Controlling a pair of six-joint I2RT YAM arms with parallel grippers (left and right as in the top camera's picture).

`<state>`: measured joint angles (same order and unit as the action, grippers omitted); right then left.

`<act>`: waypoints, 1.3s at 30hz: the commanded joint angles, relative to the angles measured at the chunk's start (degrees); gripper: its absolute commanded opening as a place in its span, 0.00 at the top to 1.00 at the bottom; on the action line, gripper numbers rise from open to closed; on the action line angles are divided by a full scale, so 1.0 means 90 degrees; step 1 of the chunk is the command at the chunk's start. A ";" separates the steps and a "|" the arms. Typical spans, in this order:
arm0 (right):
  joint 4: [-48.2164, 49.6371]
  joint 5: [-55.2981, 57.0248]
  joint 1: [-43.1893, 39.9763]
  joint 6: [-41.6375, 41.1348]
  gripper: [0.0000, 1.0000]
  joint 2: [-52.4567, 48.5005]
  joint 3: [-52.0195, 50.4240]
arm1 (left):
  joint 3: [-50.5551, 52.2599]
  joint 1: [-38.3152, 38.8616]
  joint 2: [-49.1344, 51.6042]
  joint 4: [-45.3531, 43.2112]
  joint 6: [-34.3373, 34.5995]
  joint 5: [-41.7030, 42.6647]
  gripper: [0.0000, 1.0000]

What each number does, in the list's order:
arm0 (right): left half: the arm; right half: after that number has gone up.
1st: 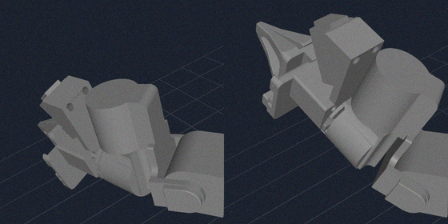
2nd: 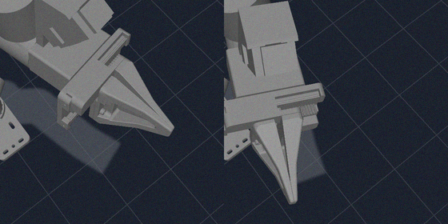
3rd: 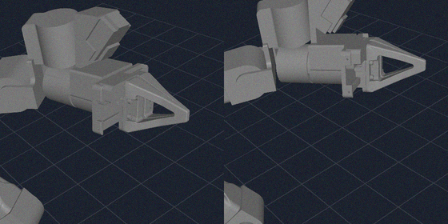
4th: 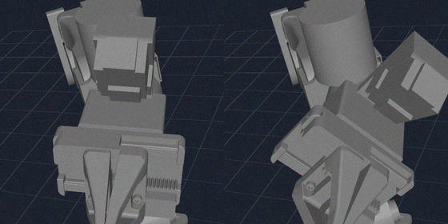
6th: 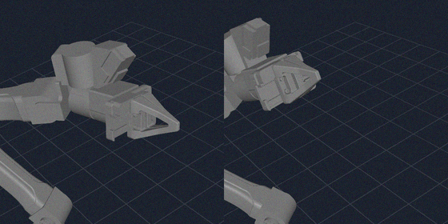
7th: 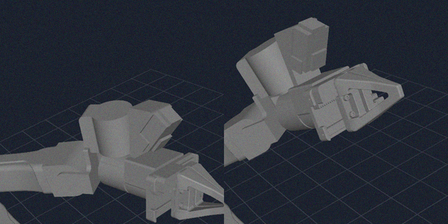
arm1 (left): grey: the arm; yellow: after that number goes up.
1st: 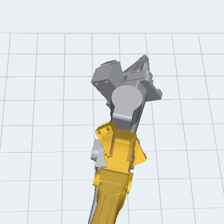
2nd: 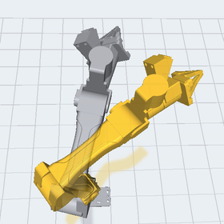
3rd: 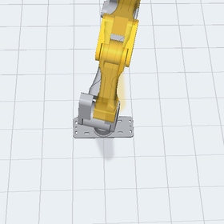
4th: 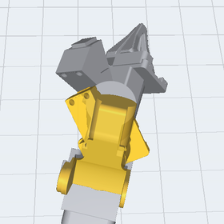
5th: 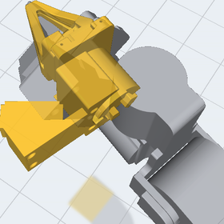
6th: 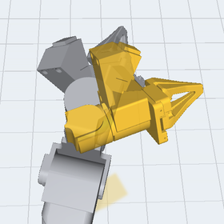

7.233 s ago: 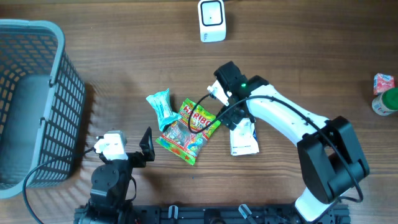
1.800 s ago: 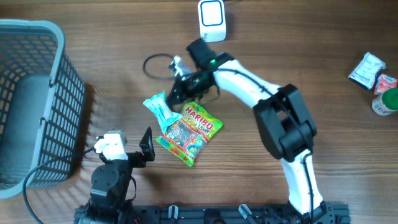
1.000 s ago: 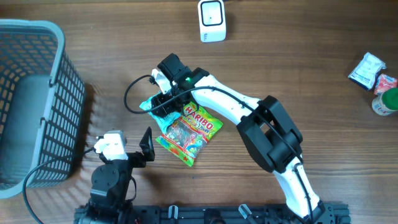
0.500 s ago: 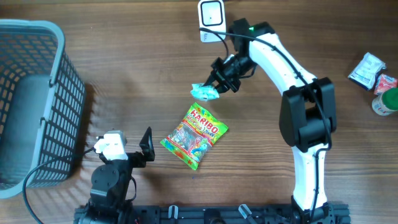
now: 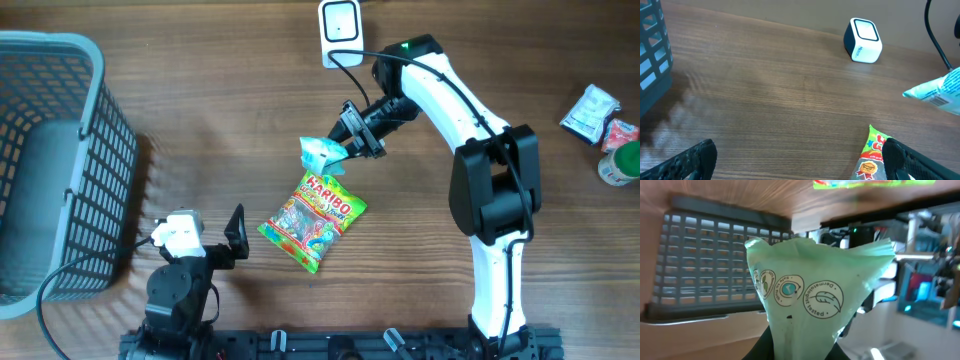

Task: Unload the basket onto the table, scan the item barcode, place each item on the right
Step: 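Hold the wipes pack up to the scanner with the right gripper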

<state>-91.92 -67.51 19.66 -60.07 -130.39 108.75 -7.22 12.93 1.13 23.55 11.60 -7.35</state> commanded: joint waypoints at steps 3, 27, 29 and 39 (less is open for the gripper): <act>0.0474 -0.0367 -0.0041 -0.2110 0.96 0.0160 0.0075 | 0.0029 -0.0046 -0.0029 -0.0017 -0.0100 0.0053 0.00; -0.0041 0.0160 -0.0826 -0.4996 0.95 0.0136 -0.0265 | 0.0029 -0.0046 -0.0029 -0.0017 -0.0100 0.0053 0.00; 0.0078 0.0158 -0.0835 -0.4211 0.96 0.0136 -0.0265 | 0.0029 -0.0046 -0.0029 -0.0017 -0.0100 0.0053 0.00; 0.2067 0.3796 -0.0692 0.0724 0.96 0.0143 0.0772 | 0.0029 -0.0046 -0.0029 -0.0017 -0.0100 0.0053 0.00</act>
<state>-80.88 -43.53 12.51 -61.93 -130.37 111.24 -7.22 12.95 1.13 23.55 11.60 -7.35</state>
